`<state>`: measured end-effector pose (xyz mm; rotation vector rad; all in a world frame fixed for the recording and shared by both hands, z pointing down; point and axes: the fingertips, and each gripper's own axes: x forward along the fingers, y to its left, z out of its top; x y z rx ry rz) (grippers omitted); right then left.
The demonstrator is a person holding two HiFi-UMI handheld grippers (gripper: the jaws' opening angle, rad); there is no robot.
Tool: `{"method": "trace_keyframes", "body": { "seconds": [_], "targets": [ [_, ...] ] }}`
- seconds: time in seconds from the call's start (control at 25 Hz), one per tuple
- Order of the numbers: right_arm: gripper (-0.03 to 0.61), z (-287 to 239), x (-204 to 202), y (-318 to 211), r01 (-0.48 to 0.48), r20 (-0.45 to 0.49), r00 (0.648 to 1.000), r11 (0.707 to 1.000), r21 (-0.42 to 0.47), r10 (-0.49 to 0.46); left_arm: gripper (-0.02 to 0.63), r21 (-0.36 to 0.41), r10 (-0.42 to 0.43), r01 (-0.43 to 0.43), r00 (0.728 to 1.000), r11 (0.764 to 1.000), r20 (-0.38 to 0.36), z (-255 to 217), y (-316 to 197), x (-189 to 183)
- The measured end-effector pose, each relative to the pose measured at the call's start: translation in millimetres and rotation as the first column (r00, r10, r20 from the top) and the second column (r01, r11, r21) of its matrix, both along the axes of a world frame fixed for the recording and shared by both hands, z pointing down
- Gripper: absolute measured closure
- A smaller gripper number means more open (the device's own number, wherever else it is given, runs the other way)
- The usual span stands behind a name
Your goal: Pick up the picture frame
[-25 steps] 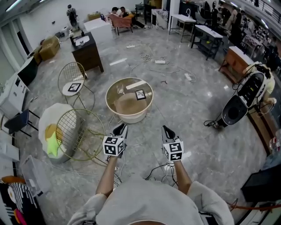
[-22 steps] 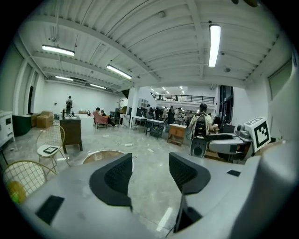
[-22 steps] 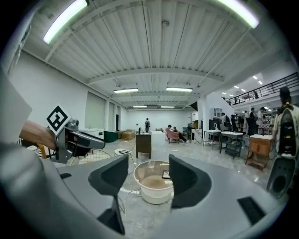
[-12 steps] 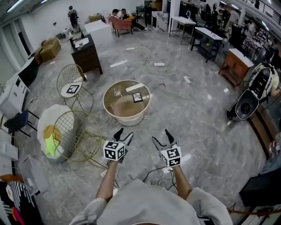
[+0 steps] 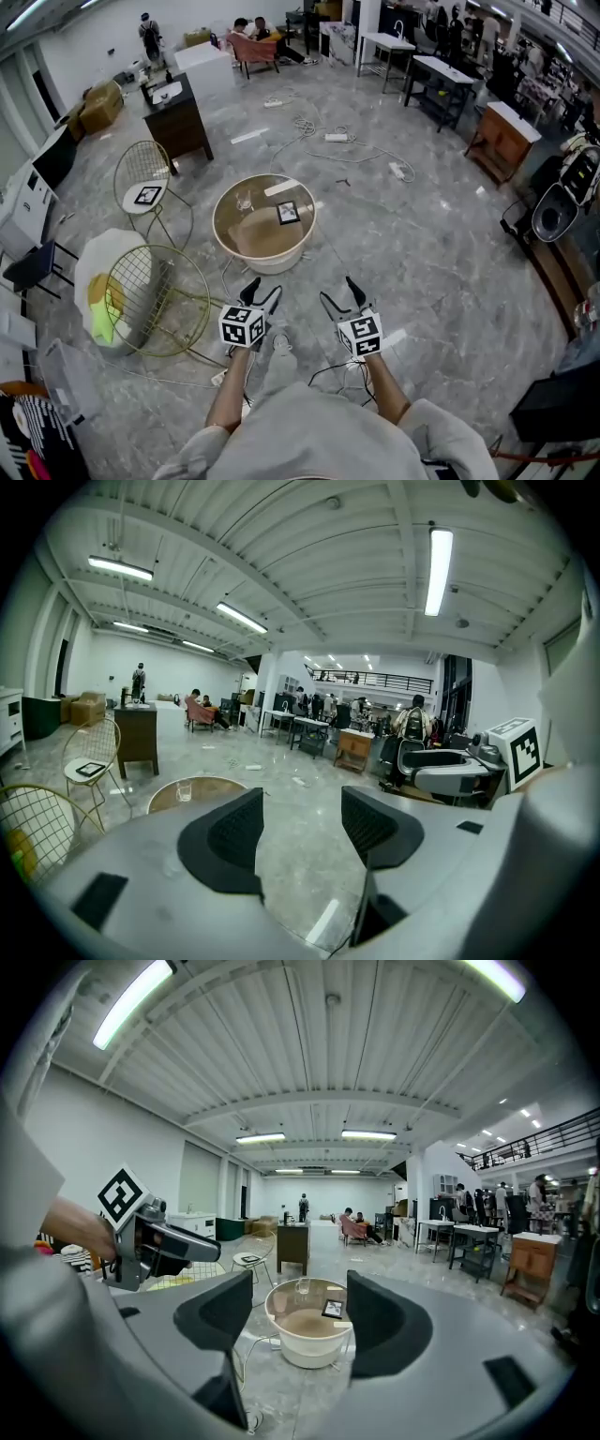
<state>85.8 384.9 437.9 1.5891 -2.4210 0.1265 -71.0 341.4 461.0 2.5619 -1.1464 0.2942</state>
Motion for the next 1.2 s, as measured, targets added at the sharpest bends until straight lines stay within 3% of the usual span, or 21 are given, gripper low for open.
{"method": "trace_keyframes", "body": {
  "seconds": [0.56,1.2],
  "targets": [
    [0.295,-11,10,-140,-0.018,-0.015,1.0,1.0,0.011,0.018,0.373,0.0,0.072,-0.072,0.997,0.997,-0.039,-1,-148,31],
    [0.295,-11,-13,-296,-0.067,-0.049,0.997,0.998,-0.02,0.066,0.373,-0.022,0.09,-0.092,0.994,0.996,-0.066,3,-312,5]
  ]
}}
